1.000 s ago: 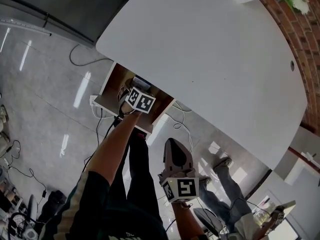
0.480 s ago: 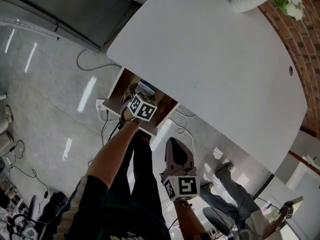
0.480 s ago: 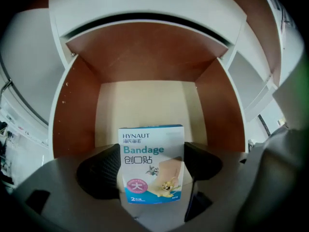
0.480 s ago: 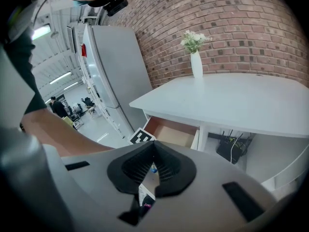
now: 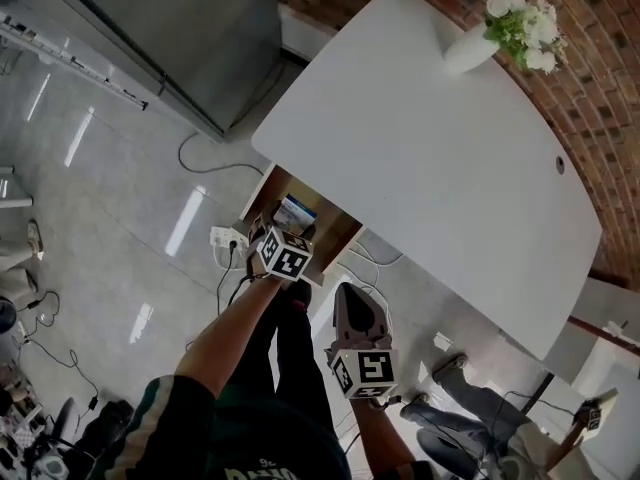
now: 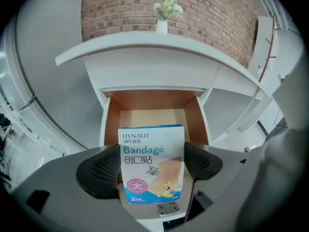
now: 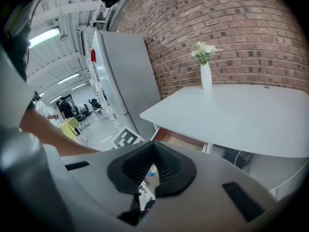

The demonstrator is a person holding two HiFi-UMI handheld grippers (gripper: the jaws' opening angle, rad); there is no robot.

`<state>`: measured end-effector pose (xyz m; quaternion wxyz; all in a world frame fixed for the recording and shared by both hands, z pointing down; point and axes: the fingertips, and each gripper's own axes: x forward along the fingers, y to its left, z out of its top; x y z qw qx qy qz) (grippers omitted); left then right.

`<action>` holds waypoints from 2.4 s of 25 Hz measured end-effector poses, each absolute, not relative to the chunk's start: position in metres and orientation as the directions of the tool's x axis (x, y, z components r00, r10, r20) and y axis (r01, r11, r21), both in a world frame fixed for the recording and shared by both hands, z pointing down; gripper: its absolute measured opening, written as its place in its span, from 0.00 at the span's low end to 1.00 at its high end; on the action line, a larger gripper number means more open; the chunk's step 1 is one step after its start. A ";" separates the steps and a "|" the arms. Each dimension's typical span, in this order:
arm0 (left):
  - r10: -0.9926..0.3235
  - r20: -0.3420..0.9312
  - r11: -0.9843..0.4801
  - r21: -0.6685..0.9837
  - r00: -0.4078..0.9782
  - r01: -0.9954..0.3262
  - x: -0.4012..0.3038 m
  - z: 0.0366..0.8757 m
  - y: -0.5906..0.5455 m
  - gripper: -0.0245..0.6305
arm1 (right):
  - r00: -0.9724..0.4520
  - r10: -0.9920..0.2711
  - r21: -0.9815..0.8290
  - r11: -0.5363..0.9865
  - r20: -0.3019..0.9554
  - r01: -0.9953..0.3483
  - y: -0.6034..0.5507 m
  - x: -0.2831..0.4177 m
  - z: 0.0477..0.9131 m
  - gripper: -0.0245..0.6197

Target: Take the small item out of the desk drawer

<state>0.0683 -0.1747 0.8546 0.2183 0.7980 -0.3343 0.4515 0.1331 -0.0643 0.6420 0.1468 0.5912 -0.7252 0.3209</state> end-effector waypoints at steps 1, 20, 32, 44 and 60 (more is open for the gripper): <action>-0.342 0.862 -0.680 0.047 0.374 -0.731 0.065 0.844 -0.171 0.69 | -0.261 -0.764 -0.287 0.104 0.590 -0.952 -0.064 0.132 0.636 0.08; -0.523 0.717 -0.676 -0.019 0.461 -0.737 0.017 0.634 -0.161 0.69 | -0.309 -0.818 -0.204 0.238 0.485 -0.950 -0.082 0.112 0.536 0.08; -0.655 0.557 -0.660 -0.095 0.510 -0.745 -0.007 0.506 -0.172 0.69 | -0.313 -0.890 -0.109 0.293 0.331 -0.950 -0.118 0.110 0.447 0.08; -0.731 0.450 -0.627 -0.150 0.512 -0.764 -0.022 0.441 -0.191 0.69 | -0.330 -0.914 -0.061 0.325 0.235 -0.944 -0.134 0.098 0.406 0.08; -0.716 0.454 -0.645 -0.141 0.530 -0.751 -0.013 0.448 -0.198 0.69 | -0.315 -0.917 -0.039 0.316 0.244 -0.948 -0.146 0.105 0.406 0.08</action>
